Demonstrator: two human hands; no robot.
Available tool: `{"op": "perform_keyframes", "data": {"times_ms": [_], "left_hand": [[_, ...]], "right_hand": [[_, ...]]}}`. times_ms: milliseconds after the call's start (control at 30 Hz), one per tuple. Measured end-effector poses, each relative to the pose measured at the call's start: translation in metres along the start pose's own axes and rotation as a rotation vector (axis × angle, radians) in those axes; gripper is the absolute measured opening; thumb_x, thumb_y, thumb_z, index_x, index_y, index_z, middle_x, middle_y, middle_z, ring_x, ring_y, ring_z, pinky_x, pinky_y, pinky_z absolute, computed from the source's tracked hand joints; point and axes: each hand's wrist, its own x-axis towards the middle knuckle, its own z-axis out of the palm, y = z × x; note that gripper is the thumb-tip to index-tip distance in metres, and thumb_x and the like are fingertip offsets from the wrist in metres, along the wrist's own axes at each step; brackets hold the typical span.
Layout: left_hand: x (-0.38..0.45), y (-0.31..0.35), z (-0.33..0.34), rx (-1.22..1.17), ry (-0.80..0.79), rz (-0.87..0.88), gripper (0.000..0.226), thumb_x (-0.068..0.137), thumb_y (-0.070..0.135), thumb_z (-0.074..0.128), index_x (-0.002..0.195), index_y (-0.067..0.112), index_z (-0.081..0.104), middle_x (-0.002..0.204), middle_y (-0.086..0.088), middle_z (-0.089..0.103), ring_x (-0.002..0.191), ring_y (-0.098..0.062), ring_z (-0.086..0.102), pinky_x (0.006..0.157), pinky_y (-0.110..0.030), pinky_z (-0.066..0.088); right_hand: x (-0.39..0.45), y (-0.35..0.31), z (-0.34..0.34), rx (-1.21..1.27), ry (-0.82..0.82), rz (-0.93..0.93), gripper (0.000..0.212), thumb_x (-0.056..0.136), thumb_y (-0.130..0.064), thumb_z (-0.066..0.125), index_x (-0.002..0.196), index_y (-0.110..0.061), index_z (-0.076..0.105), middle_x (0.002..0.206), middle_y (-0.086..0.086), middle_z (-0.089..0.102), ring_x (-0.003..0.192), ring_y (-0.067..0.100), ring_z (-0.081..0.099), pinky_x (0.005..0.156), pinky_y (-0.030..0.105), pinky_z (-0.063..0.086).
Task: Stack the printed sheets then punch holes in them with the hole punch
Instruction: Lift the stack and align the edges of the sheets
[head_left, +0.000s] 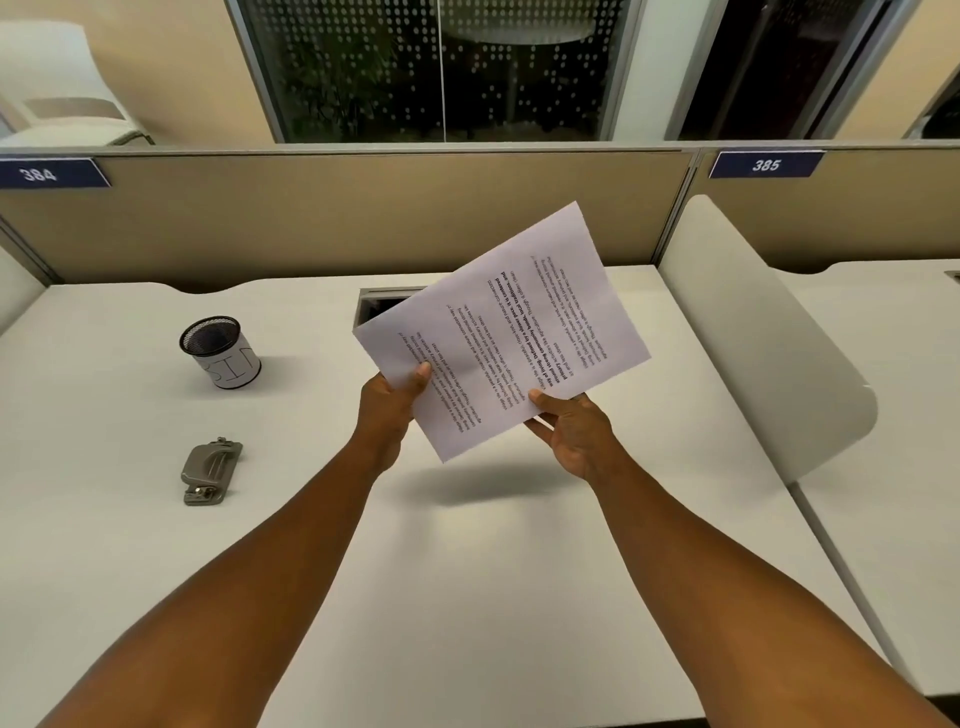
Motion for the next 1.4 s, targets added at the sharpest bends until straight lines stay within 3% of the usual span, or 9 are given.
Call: {"op": "perform_keyframes", "data": {"times_ms": [167, 433, 800, 967, 1100, 1200, 1400], "left_hand": [[0.007, 0.010, -0.021, 0.123, -0.001, 0.046, 0.023, 0.093, 0.020, 0.066, 0.116, 0.017, 0.063, 0.114, -0.009, 0.072, 0.100, -0.027, 0.071, 0.084, -0.043, 0.059], [0.013, 0.019, -0.040, 0.266, 0.009, 0.095, 0.014, 0.093, 0.025, 0.067, 0.106, 0.027, 0.066, 0.096, 0.013, 0.075, 0.083, -0.008, 0.074, 0.064, -0.020, 0.058], [0.013, 0.010, -0.044, 0.309, -0.017, 0.097, 0.016, 0.093, 0.023, 0.065, 0.109, 0.024, 0.066, 0.107, 0.005, 0.072, 0.090, -0.018, 0.071, 0.070, -0.020, 0.060], [0.010, 0.002, -0.046, 0.326, -0.008, 0.073, 0.018, 0.092, 0.024, 0.066, 0.110, 0.024, 0.066, 0.105, 0.005, 0.072, 0.088, -0.016, 0.071, 0.070, -0.020, 0.060], [0.004, -0.010, -0.054, 0.333, -0.062, 0.061, 0.019, 0.089, 0.024, 0.070, 0.108, 0.022, 0.069, 0.096, 0.009, 0.077, 0.086, -0.013, 0.075, 0.070, -0.021, 0.060], [0.000, -0.018, -0.058, 0.336, -0.094, 0.054, 0.026, 0.090, 0.018, 0.070, 0.116, 0.019, 0.070, 0.102, 0.008, 0.077, 0.091, -0.010, 0.074, 0.072, -0.018, 0.058], [0.003, -0.017, -0.055, 0.358, -0.042, 0.074, 0.023, 0.092, 0.020, 0.068, 0.115, 0.020, 0.070, 0.101, 0.012, 0.075, 0.088, -0.006, 0.073, 0.069, -0.014, 0.056]], "right_hand": [[-0.001, -0.005, -0.015, -0.002, 0.087, -0.063, 0.052, 0.081, 0.010, 0.067, 0.125, -0.015, 0.056, 0.118, 0.012, 0.067, 0.106, 0.028, 0.066, 0.086, 0.039, 0.057], [-0.007, -0.004, -0.028, -0.255, 0.197, -0.134, 0.033, 0.080, 0.002, 0.072, 0.109, -0.012, 0.063, 0.117, 0.012, 0.067, 0.105, 0.028, 0.064, 0.087, 0.035, 0.055], [-0.007, -0.007, -0.035, -0.661, 0.260, -0.204, 0.042, 0.077, -0.004, 0.077, 0.118, -0.009, 0.066, 0.115, 0.007, 0.070, 0.102, 0.031, 0.064, 0.095, 0.039, 0.054], [-0.008, -0.005, -0.038, -0.718, 0.277, -0.178, 0.040, 0.077, -0.003, 0.077, 0.116, -0.010, 0.067, 0.114, 0.006, 0.070, 0.101, 0.028, 0.065, 0.091, 0.033, 0.053], [-0.009, 0.002, -0.042, -0.787, 0.293, -0.149, 0.033, 0.080, -0.005, 0.074, 0.112, -0.009, 0.066, 0.115, 0.009, 0.069, 0.103, 0.033, 0.066, 0.094, 0.046, 0.055], [-0.011, 0.006, -0.042, -0.801, 0.301, -0.153, 0.029, 0.082, -0.008, 0.073, 0.109, -0.012, 0.063, 0.117, 0.012, 0.068, 0.103, 0.035, 0.065, 0.093, 0.051, 0.054], [-0.010, 0.002, -0.040, -0.748, 0.295, -0.199, 0.028, 0.082, -0.007, 0.073, 0.107, -0.015, 0.063, 0.113, 0.009, 0.069, 0.099, 0.030, 0.066, 0.091, 0.045, 0.056]]}}
